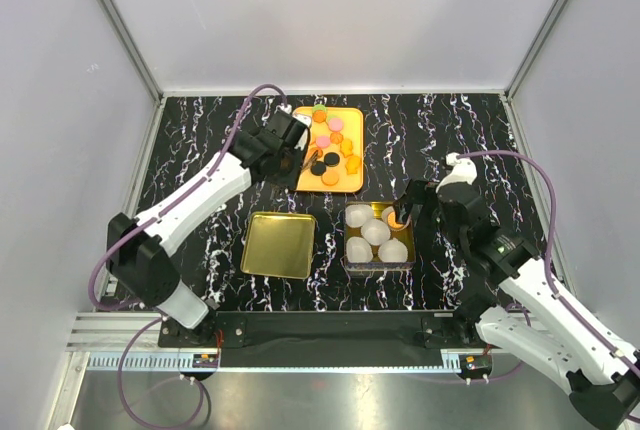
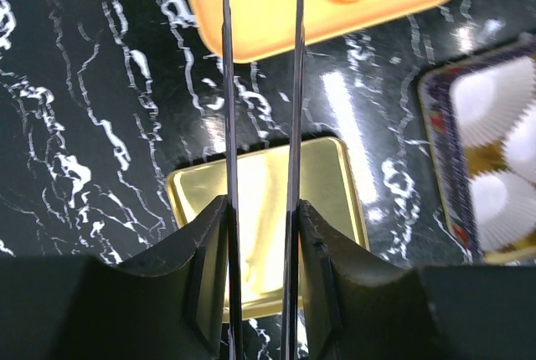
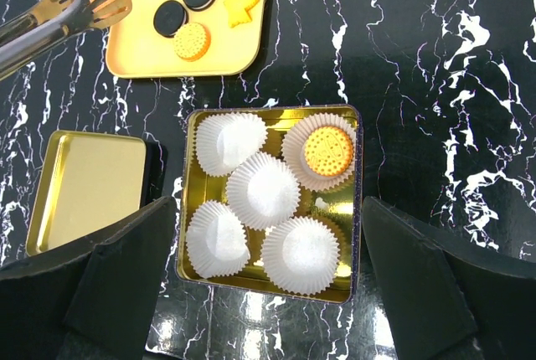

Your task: Pack the cookies

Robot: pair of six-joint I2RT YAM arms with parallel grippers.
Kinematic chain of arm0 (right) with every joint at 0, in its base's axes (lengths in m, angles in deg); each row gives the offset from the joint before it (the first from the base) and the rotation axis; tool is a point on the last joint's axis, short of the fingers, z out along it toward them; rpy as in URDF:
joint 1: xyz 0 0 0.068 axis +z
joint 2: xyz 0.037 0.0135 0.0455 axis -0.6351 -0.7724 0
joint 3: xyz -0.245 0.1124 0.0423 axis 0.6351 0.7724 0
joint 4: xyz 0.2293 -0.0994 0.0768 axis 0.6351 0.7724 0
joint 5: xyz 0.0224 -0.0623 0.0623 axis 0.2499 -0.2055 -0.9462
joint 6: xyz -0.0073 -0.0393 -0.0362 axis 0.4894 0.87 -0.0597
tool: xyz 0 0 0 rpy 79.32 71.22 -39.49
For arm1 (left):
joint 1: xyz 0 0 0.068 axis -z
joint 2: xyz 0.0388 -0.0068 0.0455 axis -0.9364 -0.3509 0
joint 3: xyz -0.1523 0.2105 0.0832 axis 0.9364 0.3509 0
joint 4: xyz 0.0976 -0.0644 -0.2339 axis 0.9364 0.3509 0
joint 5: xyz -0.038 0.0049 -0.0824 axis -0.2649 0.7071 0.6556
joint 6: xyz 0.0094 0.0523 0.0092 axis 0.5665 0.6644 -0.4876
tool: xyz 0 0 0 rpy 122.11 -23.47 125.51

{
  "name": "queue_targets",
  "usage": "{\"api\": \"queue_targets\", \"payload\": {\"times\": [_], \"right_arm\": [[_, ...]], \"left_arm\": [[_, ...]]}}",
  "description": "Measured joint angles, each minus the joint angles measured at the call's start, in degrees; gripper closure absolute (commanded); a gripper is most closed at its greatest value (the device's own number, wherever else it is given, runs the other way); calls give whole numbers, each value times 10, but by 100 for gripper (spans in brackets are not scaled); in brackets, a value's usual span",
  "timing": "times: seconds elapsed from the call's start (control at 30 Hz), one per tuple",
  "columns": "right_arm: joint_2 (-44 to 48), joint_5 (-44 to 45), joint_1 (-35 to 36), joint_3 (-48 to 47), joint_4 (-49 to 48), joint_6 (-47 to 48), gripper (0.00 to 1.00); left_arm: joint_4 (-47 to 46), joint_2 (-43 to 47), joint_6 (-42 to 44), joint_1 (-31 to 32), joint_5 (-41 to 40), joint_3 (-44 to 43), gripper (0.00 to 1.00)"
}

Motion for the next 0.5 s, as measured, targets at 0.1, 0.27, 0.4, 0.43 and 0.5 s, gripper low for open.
{"api": "queue_targets", "payload": {"times": [0.1, 0.27, 0.4, 0.43, 0.5], "right_arm": [[-7, 1, 0, -2, 0, 2, 0], [-21, 2, 0, -12, 0, 7, 0], [-29, 3, 0, -20, 0, 11, 0], [-30, 3, 0, -21, 0, 11, 0], [-31, 3, 0, -23, 0, 13, 0]], "left_arm": [[5, 18, -1, 29, 0, 0, 67], [16, 32, -10, 95, 0, -1, 67], [19, 36, -21, 149, 1, 0, 67], [19, 37, -24, 160, 2, 0, 67], [16, 41, -28, 175, 4, 5, 67]]}}
